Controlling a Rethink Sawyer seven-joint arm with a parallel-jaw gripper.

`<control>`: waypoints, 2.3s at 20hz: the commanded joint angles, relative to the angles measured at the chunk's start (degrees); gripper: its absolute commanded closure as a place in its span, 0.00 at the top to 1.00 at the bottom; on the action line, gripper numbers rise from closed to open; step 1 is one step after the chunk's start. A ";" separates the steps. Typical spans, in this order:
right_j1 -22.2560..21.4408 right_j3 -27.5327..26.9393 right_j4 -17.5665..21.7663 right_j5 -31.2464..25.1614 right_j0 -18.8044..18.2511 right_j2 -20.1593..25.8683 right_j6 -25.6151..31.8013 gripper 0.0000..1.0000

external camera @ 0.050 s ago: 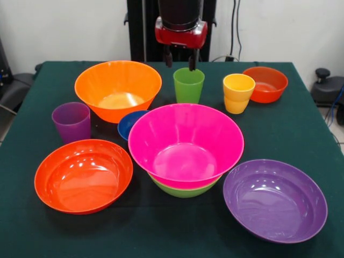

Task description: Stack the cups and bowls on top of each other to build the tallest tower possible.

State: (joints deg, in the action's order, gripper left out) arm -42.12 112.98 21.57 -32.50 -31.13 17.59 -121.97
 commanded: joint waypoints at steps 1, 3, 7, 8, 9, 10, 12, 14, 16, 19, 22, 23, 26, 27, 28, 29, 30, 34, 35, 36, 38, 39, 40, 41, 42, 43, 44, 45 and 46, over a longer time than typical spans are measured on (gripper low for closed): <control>6.09 -3.05 5.04 4.80 0.80 -3.31 -1.91 1.00; 6.94 -3.68 5.30 5.01 0.79 -3.55 -1.31 1.00; 7.28 -3.07 4.35 5.49 2.17 -3.40 -2.15 1.00; 7.34 -2.87 4.13 5.68 2.62 -3.44 -2.49 1.00; 7.48 -2.82 4.02 5.91 3.00 -3.57 -2.73 1.00; 7.62 -2.77 3.91 6.15 3.38 -3.69 -2.96 1.00; 8.11 -2.83 4.01 6.60 3.63 -3.95 -2.91 1.00; 8.55 -2.85 4.29 6.83 3.80 -4.24 -2.63 1.00; 8.81 -2.93 4.54 7.11 3.77 -4.37 -2.31 1.00; 9.20 -3.06 4.74 8.45 4.62 -5.00 -3.16 1.00; 10.55 -4.11 4.71 9.97 5.64 -5.93 -4.12 1.00; 11.33 -4.98 4.87 10.75 6.18 -6.60 -4.46 1.00; 12.82 -6.50 5.07 11.86 7.03 -7.94 -4.57 1.00; 13.06 -6.71 5.05 12.01 6.97 -8.19 -4.21 1.00; 12.99 -6.46 5.00 12.31 7.03 -8.46 -4.05 1.00; 12.86 -6.35 4.95 12.24 6.97 -8.67 -3.72 1.00; 12.81 -6.51 4.79 12.12 7.05 -8.80 -3.49 1.00; 13.60 -7.62 4.95 12.77 7.19 -9.76 -2.75 1.00; 13.89 -8.01 5.12 12.93 7.18 -10.05 -2.48 1.00; 13.92 -8.00 5.08 12.97 7.18 -10.24 -2.32 1.00; 13.73 -7.80 4.91 12.92 7.24 -10.48 -2.04 1.00; 13.25 -7.33 4.76 12.73 7.27 -10.52 -1.94 1.00; 12.92 -6.98 4.56 12.61 7.44 -10.52 -1.98 1.00; 12.43 -6.37 4.39 12.48 7.42 -10.45 -1.92 1.00; 12.30 -6.31 4.31 12.36 7.45 -10.45 -1.85 1.00; 11.98 -5.99 4.26 12.20 7.41 -10.49 -1.75 1.00; 11.92 -6.17 4.16 11.90 7.34 -10.47 -1.58 1.00; 11.85 -6.21 4.17 11.89 7.42 -10.61 -1.62 1.00; 12.07 -6.53 4.06 11.89 7.41 -10.54 -1.60 1.00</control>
State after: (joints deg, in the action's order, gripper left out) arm -29.43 110.92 23.27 -23.38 -25.11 6.14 -121.97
